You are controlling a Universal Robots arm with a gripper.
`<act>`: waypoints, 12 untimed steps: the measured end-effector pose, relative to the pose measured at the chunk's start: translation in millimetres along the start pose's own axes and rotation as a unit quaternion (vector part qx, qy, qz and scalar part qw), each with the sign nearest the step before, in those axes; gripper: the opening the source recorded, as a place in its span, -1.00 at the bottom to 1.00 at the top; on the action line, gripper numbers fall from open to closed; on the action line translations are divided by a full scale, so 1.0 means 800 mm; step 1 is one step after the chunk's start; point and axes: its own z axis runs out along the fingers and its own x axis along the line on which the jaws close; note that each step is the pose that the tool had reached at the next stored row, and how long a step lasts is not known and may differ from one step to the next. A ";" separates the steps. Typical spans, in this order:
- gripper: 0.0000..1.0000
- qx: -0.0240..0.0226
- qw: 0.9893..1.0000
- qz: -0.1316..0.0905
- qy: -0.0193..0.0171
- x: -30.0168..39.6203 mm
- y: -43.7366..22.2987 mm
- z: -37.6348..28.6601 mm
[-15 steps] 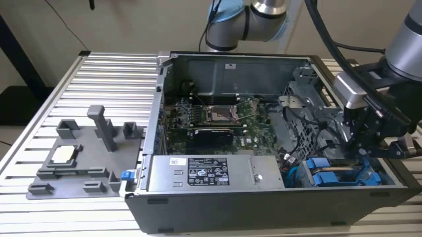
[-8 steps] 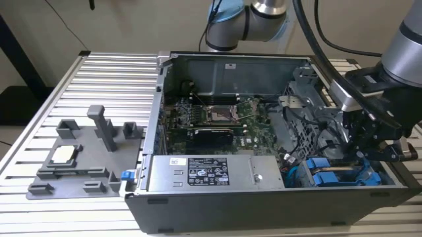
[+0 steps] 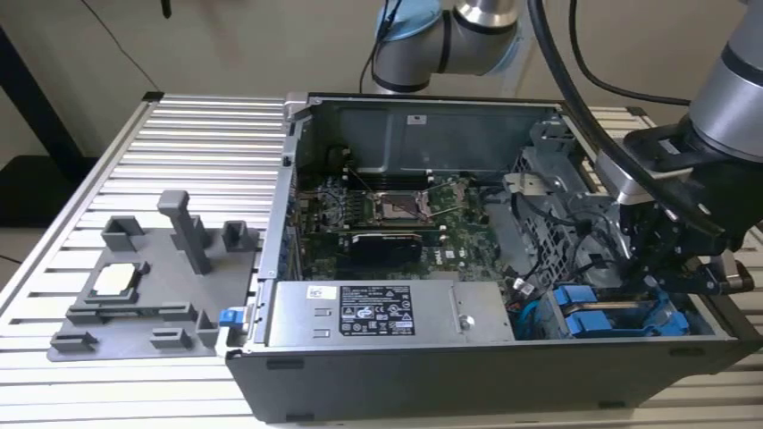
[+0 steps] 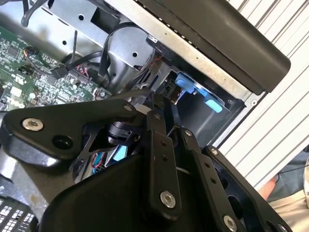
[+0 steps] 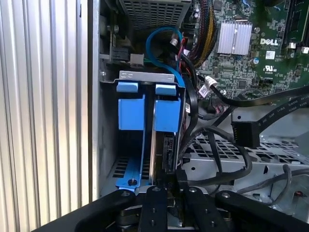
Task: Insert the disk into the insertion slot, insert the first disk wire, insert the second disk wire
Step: 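Insert the first disk wire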
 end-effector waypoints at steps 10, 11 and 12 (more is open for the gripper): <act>-0.62 0.000 1.000 0.014 0.001 0.0002 -0.0019 0.0040; -0.62 0.000 1.000 0.016 0.001 0.0002 -0.0019 0.0042; -0.62 0.000 1.000 0.018 0.002 0.0002 -0.0019 0.0046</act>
